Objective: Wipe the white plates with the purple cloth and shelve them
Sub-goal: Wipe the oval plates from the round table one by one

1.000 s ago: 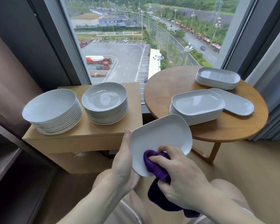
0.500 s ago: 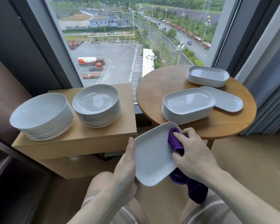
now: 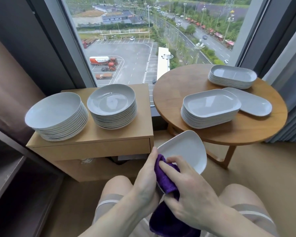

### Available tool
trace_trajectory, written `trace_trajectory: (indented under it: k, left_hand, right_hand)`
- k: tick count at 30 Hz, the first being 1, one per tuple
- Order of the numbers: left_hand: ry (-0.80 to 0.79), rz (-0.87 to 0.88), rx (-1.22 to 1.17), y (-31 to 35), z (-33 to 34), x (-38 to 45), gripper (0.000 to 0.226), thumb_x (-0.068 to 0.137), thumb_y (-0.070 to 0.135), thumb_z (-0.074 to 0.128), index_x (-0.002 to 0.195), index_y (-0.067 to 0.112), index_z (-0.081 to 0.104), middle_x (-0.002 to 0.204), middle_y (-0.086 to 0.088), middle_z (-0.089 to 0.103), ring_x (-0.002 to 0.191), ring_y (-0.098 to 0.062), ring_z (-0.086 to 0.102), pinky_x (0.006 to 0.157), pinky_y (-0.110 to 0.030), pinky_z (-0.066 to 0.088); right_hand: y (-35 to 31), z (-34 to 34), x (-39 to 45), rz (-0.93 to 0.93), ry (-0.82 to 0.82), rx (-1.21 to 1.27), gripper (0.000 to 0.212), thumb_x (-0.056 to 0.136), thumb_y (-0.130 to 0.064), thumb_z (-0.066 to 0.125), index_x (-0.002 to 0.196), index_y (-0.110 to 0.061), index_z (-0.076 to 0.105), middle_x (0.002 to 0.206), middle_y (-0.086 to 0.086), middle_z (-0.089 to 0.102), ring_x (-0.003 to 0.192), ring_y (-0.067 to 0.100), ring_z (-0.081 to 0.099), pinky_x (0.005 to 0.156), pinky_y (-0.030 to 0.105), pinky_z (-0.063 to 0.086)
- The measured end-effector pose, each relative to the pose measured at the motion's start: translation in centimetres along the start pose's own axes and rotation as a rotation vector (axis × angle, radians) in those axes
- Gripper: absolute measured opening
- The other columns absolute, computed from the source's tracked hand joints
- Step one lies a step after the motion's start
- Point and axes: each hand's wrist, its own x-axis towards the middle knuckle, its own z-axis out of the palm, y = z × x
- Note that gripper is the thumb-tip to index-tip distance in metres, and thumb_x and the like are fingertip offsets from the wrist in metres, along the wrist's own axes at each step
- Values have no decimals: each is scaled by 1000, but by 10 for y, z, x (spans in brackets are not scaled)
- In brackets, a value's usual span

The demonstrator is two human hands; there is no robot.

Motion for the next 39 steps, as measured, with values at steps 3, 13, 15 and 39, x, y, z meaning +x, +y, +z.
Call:
trace_trajectory:
  k: [3,13,15,39]
  left_hand:
    - [-28,18,64,0,4,-1,60,105,54,44,126,5,71,121,-18,74,114,-29,72,95,-39,56]
    - [-33,185,206,-3,1,0,59,103,54,40,136,11,63,122,-14,75,111,-30,73,88,-37,62]
    - [-28,179,180,-2,0,-1,57,104,54,39,135,13,63,121,-13,75,109,-30,74,84,-37,63]
    - [15,-36,-35,-12,9,0,60,105,50,48,125,-2,70,122,-27,71,117,-35,70,102,-44,52]
  right_hand:
    - [9,-2,5,50,63,-93,67,81,-43,46,145,-24,47,129,-12,39,113,13,49,89,22,51]
    - [49,-40,23,379,98,-222,53,88,-34,57,139,-23,46,124,-5,36,113,19,45,86,32,48]
    - [57,-50,23,437,79,-248,39,88,-34,56,125,-26,50,118,-6,37,107,21,45,87,38,50]
    - [7,-20,12,96,-46,-19,41,79,-44,47,120,-41,51,108,-16,41,99,8,49,84,33,50]
